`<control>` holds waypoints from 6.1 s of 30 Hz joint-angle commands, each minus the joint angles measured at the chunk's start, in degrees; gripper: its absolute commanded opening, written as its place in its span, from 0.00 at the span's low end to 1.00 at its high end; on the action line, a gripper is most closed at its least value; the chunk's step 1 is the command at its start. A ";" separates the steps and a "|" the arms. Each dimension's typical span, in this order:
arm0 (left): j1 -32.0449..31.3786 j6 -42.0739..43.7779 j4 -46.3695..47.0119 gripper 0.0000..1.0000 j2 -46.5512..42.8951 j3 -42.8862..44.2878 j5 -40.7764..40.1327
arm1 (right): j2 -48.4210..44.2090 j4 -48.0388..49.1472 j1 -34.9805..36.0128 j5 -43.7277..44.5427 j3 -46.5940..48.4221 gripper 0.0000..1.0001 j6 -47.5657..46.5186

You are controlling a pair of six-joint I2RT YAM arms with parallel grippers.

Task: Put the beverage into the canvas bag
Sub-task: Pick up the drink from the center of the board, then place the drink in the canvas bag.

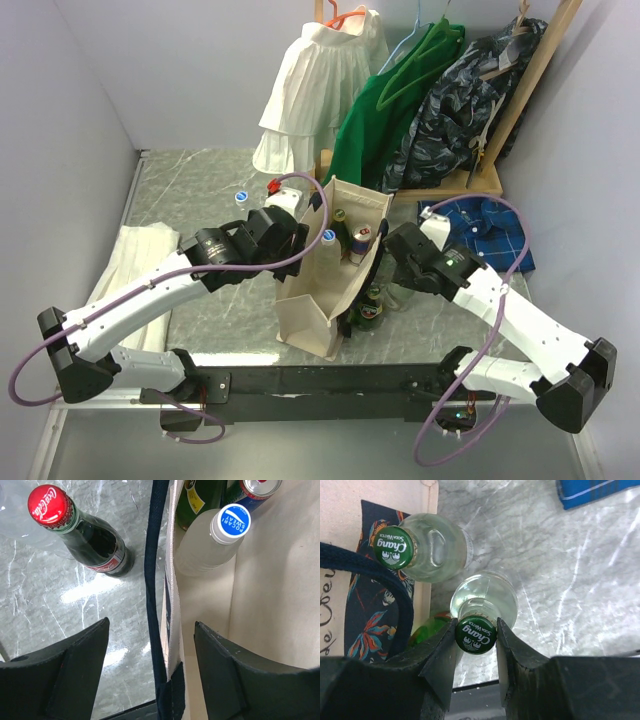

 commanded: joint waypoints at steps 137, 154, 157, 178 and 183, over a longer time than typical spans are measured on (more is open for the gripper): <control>-0.96 5.94 8.49 0.01 -6.53 -2.71 8.94 | 13.12 1.46 13.30 9.42 38.75 0.00 -11.24; -0.96 5.68 8.40 0.01 -7.41 -3.41 8.94 | 15.23 5.85 12.07 7.49 30.40 0.00 -8.87; -0.88 5.59 8.40 0.01 -7.50 -3.50 8.85 | 15.76 6.56 11.54 6.79 29.34 0.00 -8.86; -0.88 5.42 8.22 0.01 -7.76 -3.58 8.23 | 18.75 9.63 9.08 6.26 24.68 0.00 -8.60; -0.96 5.42 8.14 0.01 -8.02 -3.50 7.88 | 19.27 9.99 9.08 5.73 23.80 0.00 -8.60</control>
